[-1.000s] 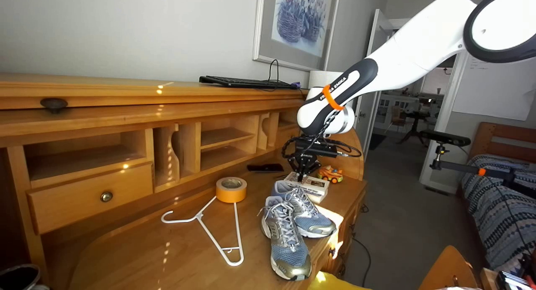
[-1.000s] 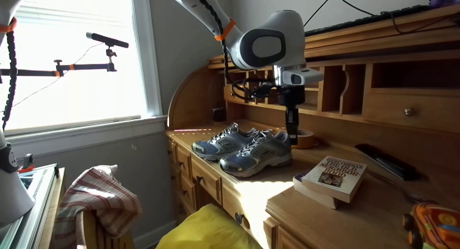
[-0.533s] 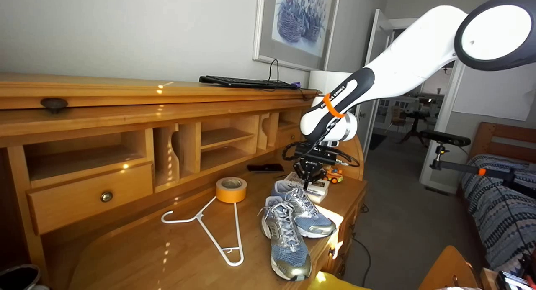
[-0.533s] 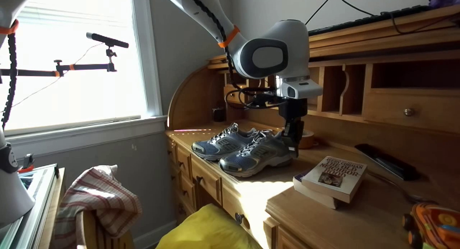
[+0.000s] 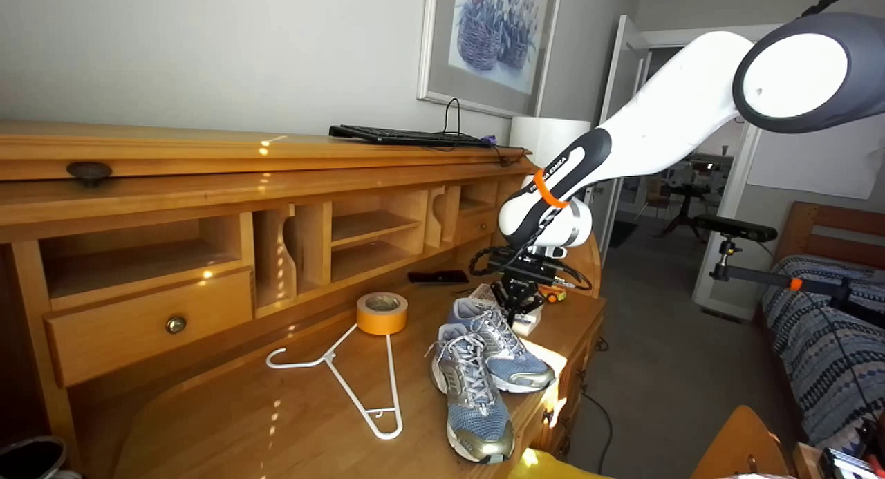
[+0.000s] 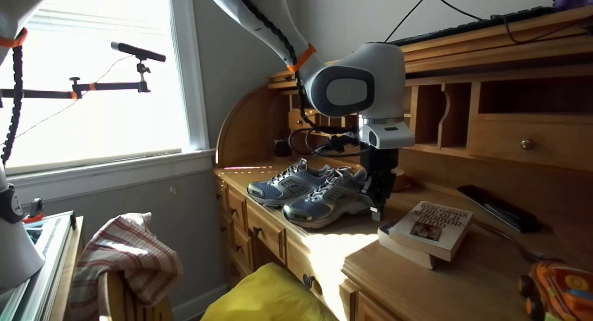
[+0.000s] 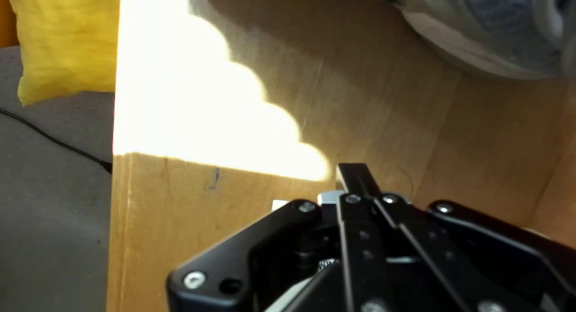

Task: Move the pair of shoes sightly to the left then move the shoe on the left to the right side

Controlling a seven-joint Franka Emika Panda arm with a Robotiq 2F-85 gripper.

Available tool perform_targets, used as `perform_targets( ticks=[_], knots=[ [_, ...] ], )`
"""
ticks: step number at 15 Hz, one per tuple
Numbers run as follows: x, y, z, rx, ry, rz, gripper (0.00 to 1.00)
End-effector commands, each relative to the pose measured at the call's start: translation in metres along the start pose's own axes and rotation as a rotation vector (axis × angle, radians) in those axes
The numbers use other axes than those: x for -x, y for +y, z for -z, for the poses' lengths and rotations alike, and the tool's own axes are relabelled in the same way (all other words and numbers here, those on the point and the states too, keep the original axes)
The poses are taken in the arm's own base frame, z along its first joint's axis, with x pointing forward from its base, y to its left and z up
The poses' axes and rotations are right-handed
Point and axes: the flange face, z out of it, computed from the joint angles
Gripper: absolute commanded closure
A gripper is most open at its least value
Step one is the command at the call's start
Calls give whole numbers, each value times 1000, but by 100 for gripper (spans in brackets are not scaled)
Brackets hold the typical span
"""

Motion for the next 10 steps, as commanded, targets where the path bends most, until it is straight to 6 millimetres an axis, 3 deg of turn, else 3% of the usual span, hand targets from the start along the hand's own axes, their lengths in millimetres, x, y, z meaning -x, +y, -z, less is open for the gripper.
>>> perform_targets(
  ticks=[1,10],
  knots=[
    [-13,2,-9,-11,-1,-64,100],
    [-72,20,15,-37,72,-209,100]
  ],
)
